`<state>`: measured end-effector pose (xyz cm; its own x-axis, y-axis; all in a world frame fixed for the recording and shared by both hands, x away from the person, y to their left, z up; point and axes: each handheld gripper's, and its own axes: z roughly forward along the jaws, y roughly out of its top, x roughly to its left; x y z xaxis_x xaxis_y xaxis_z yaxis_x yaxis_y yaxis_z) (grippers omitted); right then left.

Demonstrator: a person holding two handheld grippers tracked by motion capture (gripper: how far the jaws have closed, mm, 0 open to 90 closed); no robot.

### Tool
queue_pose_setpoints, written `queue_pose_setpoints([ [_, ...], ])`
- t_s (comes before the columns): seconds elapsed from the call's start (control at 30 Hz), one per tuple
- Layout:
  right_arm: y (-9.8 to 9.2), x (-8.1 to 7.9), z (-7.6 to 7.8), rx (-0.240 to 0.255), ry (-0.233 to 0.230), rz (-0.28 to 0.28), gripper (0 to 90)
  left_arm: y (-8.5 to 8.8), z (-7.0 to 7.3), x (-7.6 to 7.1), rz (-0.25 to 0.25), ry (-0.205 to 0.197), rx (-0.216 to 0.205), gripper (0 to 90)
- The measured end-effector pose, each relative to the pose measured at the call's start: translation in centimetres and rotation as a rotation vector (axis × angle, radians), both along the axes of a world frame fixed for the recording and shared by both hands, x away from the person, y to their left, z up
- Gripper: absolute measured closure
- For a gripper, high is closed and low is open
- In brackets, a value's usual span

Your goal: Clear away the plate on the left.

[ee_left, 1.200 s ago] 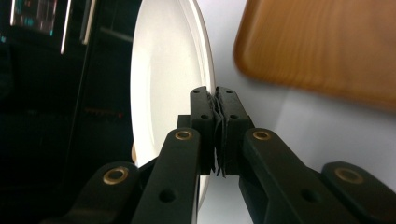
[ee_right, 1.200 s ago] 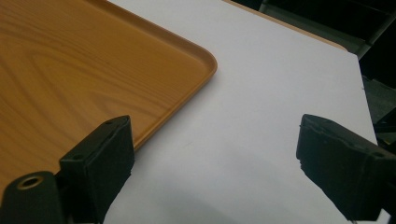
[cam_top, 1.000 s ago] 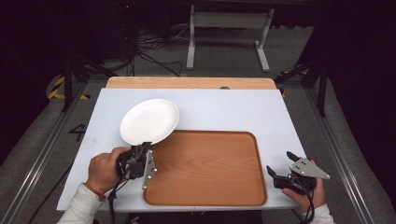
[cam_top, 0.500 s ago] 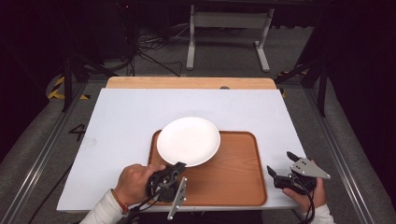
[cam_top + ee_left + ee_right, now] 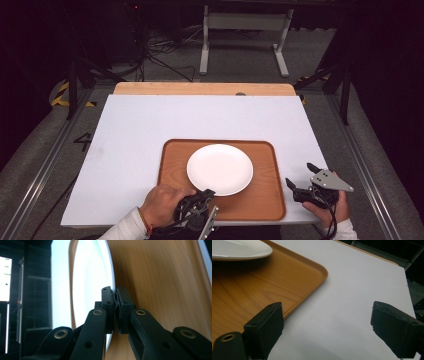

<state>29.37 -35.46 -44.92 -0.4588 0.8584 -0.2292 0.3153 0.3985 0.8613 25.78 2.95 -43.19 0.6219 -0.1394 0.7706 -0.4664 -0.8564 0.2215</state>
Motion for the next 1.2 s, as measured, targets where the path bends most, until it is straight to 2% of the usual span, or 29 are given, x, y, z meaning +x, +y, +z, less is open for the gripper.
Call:
queue_pose_setpoints([
  [0.07,0.0,0.0,0.0,0.000,0.000,0.001,11.9,0.0,-0.4,0.2,-0.002,-0.006,0.008,87.3],
  [0.17,0.0,0.0,0.0,0.001,0.000,0.001,11.9,0.0,-0.5,0.4,-0.002,0.013,-0.003,87.3],
  [0.27,0.0,0.0,0.0,-0.002,0.001,0.003,11.9,0.0,-0.6,0.6,0.000,0.024,0.008,87.1],
  [0.5,0.0,0.0,0.0,-0.002,0.003,0.002,11.9,0.4,-1.1,1.1,0.008,0.081,-0.011,85.1],
  [0.53,0.0,0.0,-0.1,-0.003,0.003,0.002,11.9,0.4,-1.2,1.2,0.005,0.088,0.001,84.7],
  [0.6,0.0,0.0,-0.1,-0.003,0.003,0.002,11.9,0.4,-1.3,1.2,0.002,0.089,-0.002,84.2],
  [0.67,0.0,0.0,0.0,-0.004,0.001,0.005,11.9,0.3,-1.5,1.4,0.004,0.123,-0.008,83.2],
  [0.73,0.0,0.0,0.0,-0.002,0.001,0.002,11.9,0.3,-1.7,1.4,0.008,0.134,-0.015,82.8],
  [0.8,0.0,0.0,0.0,0.000,0.001,0.000,11.9,0.2,-1.7,1.5,0.006,0.143,-0.006,82.1],
  [1.0,0.0,0.0,0.0,-0.002,0.001,0.000,11.9,0.3,-2.0,1.8,0.014,0.204,-0.045,80.3],
  [1.03,0.0,0.0,0.0,-0.003,0.001,0.000,11.9,0.4,-2.0,1.7,0.025,0.216,-0.063,80.0],
  [1.17,0.0,0.0,0.0,-0.004,-0.001,0.002,12.0,0.5,-1.9,1.7,0.017,0.246,-0.074,79.2],
  [1.2,0.0,0.0,-0.1,-0.004,0.000,0.001,12.0,0.6,-1.9,1.7,0.020,0.258,-0.088,79.0],
])
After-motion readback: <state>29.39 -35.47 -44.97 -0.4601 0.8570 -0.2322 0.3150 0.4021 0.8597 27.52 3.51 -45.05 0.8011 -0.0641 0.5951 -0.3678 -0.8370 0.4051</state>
